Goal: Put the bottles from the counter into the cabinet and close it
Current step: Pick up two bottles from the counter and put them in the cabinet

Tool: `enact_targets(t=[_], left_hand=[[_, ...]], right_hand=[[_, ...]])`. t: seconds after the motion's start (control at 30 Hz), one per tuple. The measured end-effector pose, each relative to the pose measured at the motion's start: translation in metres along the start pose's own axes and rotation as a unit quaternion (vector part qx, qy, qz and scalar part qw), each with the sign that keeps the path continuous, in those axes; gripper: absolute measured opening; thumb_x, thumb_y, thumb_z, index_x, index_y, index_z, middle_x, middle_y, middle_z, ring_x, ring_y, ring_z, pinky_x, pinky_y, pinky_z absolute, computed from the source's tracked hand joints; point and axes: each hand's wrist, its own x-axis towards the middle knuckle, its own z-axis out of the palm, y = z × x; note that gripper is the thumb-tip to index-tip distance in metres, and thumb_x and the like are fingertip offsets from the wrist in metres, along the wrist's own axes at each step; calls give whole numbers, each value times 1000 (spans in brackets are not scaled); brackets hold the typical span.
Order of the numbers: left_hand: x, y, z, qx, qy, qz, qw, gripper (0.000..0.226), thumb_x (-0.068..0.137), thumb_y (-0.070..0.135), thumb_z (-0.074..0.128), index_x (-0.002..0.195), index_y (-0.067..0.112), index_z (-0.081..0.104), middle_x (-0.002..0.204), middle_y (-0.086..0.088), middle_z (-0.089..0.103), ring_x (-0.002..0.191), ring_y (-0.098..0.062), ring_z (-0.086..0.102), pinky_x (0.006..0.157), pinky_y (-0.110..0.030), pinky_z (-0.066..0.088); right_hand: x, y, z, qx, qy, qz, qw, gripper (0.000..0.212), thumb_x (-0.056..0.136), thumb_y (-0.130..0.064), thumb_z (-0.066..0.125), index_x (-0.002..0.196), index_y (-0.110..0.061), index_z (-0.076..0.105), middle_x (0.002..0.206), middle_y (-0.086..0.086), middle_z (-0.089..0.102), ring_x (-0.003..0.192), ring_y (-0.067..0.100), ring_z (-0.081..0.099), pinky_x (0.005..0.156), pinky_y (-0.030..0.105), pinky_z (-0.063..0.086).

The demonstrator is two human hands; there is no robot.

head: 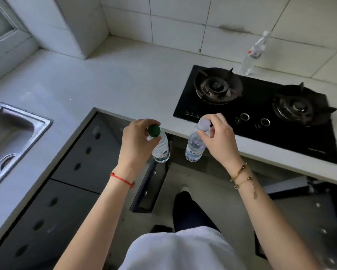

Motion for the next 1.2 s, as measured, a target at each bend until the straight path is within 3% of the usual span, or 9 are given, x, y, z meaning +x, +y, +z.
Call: enact_targets(t=[0.17, 0.27, 0.4, 0.5, 0.6, 0.7, 0.87, 1.2], left_hand=[[-20, 14, 29, -2, -35, 30, 999, 30, 75, 8, 75, 103, 20, 73, 100, 3, 73, 84, -11, 64, 74, -5, 41], [-28, 22, 47, -4, -50, 42, 998, 31, 75, 6, 74, 103, 18, 73, 102, 2, 74, 86, -12, 63, 79, -16, 49], [-37, 26, 76, -1, -60, 32, 998, 32, 75, 6, 74, 106, 17, 74, 104, 0, 73, 90, -18, 66, 83, -33, 57], [-43, 22, 104, 4, -58, 11, 998, 35, 74, 6, 75, 107, 18, 73, 105, -2, 72, 91, -20, 66, 83, -36, 58], [-47, 10, 136, 11, -57, -13, 998, 37, 75, 7, 75, 111, 18, 72, 110, -3, 70, 96, -21, 64, 84, -28, 54], [-44, -12, 172, 26, -66, -21, 997, 37, 77, 9, 74, 112, 20, 71, 111, -1, 70, 102, -19, 62, 83, -20, 47], [-33, -68, 244, 39, -87, -35, 995, 36, 77, 9, 73, 111, 21, 71, 109, 1, 70, 101, -18, 61, 82, -22, 48], [6, -222, 428, 38, -109, -81, 990, 39, 70, 10, 73, 107, 20, 74, 101, -4, 74, 88, -23, 68, 76, -24, 51]], right_hand=[[-44, 17, -16, -23, 7, 38, 999, 21, 86, -20, 67, 104, -16, 57, 101, -6, 49, 65, 13, 51, 63, 24, 44], [-62, 32, -22, -29, 5, 50, 998, 21, 85, -20, 67, 103, -15, 58, 102, -6, 50, 66, 9, 49, 62, 17, 39], [-78, 60, -23, -30, -16, 75, 997, 22, 82, -19, 70, 101, -14, 59, 103, -5, 54, 82, 7, 50, 67, 8, 37], [-83, 85, -16, -23, -53, 90, 994, 21, 82, -17, 70, 99, -16, 58, 104, -5, 55, 87, 9, 53, 72, 19, 46], [-84, 111, 0, -28, -82, 96, 992, 21, 81, -15, 68, 99, -16, 56, 105, -3, 55, 86, 15, 56, 74, 31, 52], [-86, 137, 25, -53, -108, 88, 989, 21, 83, -15, 66, 101, -15, 54, 106, 0, 53, 83, 20, 58, 68, 35, 53], [-89, 194, 86, -76, -144, 91, 982, 19, 86, -13, 62, 102, -14, 52, 107, 3, 52, 80, 24, 60, 64, 35, 53], [-70, 357, 255, -55, -186, 134, 972, 23, 80, -7, 65, 101, -5, 56, 107, 15, 56, 90, 39, 61, 76, 43, 52]])
